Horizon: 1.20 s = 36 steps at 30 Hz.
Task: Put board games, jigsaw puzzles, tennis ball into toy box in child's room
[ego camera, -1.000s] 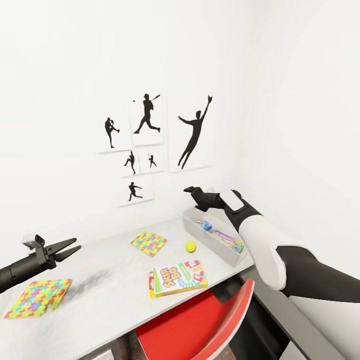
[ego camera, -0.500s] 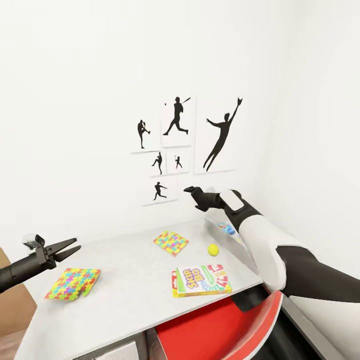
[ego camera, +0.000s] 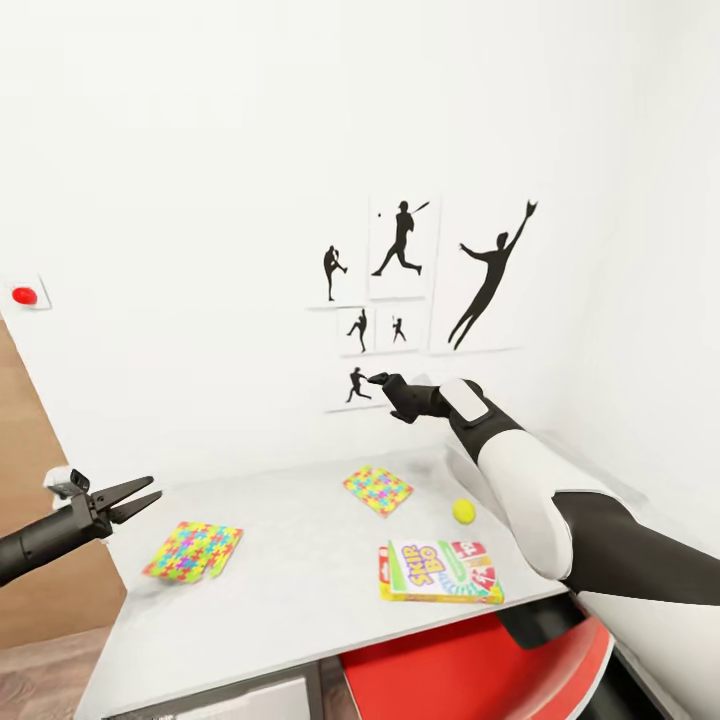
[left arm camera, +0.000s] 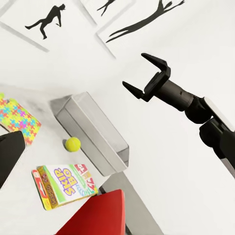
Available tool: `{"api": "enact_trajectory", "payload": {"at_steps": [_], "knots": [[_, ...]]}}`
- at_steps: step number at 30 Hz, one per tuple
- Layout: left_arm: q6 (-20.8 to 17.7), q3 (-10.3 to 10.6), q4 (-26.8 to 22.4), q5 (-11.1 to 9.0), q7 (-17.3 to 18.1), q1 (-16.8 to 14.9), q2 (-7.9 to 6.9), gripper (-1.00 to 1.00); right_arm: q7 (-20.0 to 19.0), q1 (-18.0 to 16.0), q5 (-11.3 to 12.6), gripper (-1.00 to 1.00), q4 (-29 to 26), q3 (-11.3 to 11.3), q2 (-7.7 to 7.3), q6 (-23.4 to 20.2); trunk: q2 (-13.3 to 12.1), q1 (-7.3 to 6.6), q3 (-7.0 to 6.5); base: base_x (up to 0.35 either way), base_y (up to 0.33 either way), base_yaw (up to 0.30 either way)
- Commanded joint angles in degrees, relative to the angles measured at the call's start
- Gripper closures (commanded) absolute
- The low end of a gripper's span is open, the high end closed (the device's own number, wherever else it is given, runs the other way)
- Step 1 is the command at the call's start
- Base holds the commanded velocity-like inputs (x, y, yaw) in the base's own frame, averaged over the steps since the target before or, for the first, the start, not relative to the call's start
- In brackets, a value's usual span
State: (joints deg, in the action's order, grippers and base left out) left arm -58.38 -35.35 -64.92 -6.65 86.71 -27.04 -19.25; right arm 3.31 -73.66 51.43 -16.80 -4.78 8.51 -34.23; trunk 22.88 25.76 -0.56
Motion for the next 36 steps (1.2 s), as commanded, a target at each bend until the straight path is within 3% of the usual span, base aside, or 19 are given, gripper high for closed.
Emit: {"api": "enact_trajectory", "payload": {"at_steps": [1, 22, 36], "knots": [[-0.60, 0.00, 0.02, 0.06, 0.24, -0.03, 0.00, -1.00, 0.36, 0.00, 0.17, -1.00, -0.10, -0.42, 0.03, -0.37, 0.04, 0.02, -0.01, 0.000, 0.002, 0.157], [-0.60, 0.02, 0.04, 0.06, 0.20, -0.03, 0.00, -1.00, 0.33, 0.00, 0.17, -1.00, -0.10, -0.32, 0.10, -0.66, 0.04, 0.02, -0.11, 0.000, 0.003, 0.019], [-0.60, -0.03, 0.02, 0.06, -0.02, -0.03, 0.00, -1.00, 0.67, 0.00, 0.07, -1.00, -0.08, -0.21, 0.20, -0.85, 0.04, 0.02, -0.11, 0.000, 0.127, 0.043]]}}
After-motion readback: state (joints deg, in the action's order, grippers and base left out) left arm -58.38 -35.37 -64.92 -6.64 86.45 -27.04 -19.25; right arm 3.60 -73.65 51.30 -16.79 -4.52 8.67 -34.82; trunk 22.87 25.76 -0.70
